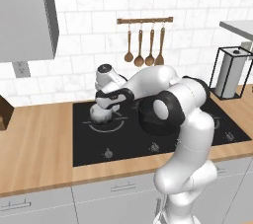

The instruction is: Pick the kettle from the counter and place it on a stove burner. Then turn the burner on.

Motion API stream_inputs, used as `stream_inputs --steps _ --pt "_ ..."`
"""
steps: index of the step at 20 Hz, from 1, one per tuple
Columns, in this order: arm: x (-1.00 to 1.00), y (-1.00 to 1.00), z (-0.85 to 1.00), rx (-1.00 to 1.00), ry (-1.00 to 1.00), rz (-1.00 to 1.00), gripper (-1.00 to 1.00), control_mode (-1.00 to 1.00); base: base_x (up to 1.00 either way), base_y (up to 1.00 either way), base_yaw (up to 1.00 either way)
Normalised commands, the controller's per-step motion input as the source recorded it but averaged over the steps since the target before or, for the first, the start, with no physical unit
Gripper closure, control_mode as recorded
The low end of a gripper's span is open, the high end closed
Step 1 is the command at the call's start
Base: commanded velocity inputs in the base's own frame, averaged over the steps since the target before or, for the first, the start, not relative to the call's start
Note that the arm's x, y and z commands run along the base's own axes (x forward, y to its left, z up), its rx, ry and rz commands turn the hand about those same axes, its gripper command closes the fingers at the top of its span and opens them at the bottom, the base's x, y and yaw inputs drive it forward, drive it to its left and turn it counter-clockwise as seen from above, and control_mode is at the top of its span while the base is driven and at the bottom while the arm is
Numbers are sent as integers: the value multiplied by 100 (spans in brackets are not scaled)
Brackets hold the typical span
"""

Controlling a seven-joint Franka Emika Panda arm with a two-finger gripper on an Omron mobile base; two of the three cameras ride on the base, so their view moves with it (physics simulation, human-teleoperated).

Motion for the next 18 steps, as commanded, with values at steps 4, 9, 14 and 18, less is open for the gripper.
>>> stream_inputs --steps 4,9,14,18 --pt "0 0 0 0 0 0 -100 -100 0 0 0" --pt "-5 0 31 0 -1 0 -100 -100 0 0 0" --pt "-29 0 71 6 -7 1 -100 -100 0 0 0" --pt "-74 0 95 11 -6 12 -100 -100 0 0 0"
